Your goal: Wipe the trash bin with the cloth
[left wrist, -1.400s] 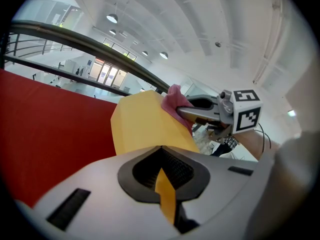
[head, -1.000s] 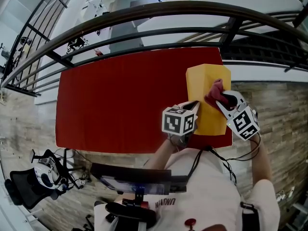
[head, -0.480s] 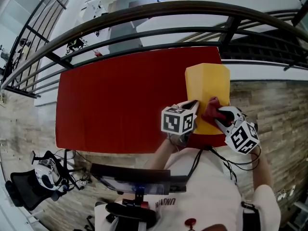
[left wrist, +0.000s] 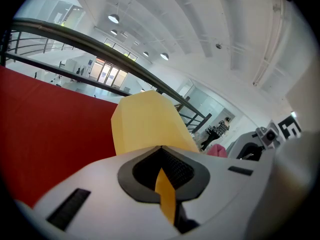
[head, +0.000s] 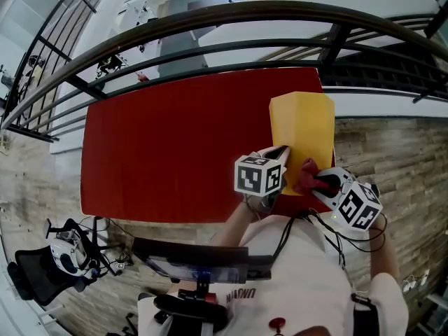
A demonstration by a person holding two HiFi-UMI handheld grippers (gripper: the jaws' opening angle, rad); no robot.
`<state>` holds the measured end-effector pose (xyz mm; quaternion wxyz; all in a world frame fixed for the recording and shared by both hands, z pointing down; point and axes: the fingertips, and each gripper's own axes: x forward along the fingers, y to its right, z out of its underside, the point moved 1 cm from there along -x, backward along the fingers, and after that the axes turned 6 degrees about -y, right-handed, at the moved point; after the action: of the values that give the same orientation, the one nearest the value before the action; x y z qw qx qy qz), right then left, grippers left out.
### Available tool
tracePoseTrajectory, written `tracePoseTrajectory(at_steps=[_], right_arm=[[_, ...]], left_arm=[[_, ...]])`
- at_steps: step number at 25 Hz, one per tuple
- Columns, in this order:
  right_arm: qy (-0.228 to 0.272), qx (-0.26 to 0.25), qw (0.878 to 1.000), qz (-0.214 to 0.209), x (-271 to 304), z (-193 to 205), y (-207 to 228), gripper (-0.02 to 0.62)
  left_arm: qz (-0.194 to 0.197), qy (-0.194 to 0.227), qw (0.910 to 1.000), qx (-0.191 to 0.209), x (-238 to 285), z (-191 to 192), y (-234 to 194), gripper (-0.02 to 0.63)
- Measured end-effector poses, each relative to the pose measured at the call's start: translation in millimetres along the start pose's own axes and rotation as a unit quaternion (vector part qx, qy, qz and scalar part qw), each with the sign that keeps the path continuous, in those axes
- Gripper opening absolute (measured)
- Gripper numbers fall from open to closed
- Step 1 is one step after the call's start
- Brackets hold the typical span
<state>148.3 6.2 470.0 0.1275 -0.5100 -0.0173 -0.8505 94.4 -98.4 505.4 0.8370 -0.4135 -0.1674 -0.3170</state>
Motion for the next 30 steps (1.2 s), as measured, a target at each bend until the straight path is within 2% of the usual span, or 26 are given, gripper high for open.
tracePoseTrajectory(at_steps=[8,11,13,16,19,21,26,30], right_arm=[[-0.017,0.006,0.997,-0.074,-13,2,-12,0.096],[0.014,0.019,0.997,-0.071,-33,-7,5,0.097],[0.050,0.019,0.998,-0.032,-51,-18,34,0.097],[0.076,0.020,0.994,0.069,-73,-31,83,0.097],[0.087,0.034,0.980,0.174,-80,-41,125,0.097],[0.079,0.029,0.972,0.219,-72,-44,145,0.097],[0.056,0.009,0.963,0.265,-36,-53,181,0.097],[0.007,-0.032,0.953,0.302,-9,-55,202,0.097]], left_arm=[[0.000,0.000,1.0000,0.001,-1,0,1,0.003],[0.000,0.001,1.0000,0.000,-2,-1,0,0.003],[0.000,0.001,1.0000,-0.001,-2,-1,-1,0.003],[-0.002,0.001,1.0000,0.002,-2,-1,0,0.003],[-0.003,0.000,1.0000,0.003,-3,-1,0,0.003],[-0.003,0.000,1.0000,0.002,-2,0,0,0.003],[-0.005,0.001,1.0000,0.002,-2,-1,1,0.003],[-0.004,0.002,1.0000,-0.002,-4,0,1,0.003]])
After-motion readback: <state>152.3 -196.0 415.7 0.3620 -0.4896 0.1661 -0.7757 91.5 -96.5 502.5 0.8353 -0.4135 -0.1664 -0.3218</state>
